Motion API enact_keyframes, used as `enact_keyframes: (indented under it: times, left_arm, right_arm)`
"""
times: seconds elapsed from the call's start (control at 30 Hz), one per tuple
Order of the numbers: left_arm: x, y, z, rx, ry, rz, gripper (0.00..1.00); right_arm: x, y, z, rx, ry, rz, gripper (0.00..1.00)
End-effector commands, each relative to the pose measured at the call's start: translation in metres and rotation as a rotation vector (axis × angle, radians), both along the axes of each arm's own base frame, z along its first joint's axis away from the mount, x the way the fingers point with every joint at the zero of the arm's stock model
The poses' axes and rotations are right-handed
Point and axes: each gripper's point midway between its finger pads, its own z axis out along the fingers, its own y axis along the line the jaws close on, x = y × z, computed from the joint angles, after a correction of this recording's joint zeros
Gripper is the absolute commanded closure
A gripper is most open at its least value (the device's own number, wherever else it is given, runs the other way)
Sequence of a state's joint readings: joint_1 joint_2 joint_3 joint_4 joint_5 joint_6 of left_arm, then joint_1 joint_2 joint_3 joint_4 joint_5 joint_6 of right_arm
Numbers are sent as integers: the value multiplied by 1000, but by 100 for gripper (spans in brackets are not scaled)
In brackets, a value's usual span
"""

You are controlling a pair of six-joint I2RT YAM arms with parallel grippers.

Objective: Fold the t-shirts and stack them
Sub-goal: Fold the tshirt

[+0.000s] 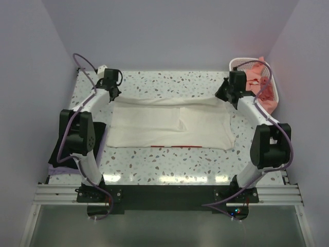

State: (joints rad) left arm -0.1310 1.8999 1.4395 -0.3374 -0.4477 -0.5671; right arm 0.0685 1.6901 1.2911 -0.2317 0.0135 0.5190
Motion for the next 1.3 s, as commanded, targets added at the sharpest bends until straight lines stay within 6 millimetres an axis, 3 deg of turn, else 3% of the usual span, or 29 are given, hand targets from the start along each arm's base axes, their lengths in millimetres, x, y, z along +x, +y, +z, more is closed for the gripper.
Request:
enact_keyframes:
  times: [0.0, 0.1, 0.2, 0.3, 0.43, 0.83, 1.27]
  left_arm:
    - [-16, 1, 18, -67, -50, 38, 100]
    - [-35, -4, 5, -111, -25, 37, 100]
    - [-57, -7, -12, -151, 2, 47, 100]
    - [-70, -7, -24, -180, 18, 72, 100]
    - [-76, -5, -29, -185, 20, 98, 100]
    - [-80, 12, -13, -193, -28, 163, 100]
    - [-97, 24, -28, -236, 9, 201, 100]
  right_arm:
    - [-22, -4, 11, 39, -8, -52, 100]
    - [-47, -9, -1, 35, 24, -71, 100]
    - [-64, -11, 4, 44, 9, -90, 100]
    - [-74, -13, -3, 45, 17, -102, 100]
    - [-82, -13, -11, 40, 42, -99, 100]
    - [-96, -18, -34, 12, 97, -105, 100]
    - [-114, -18, -52, 14, 137, -103, 100]
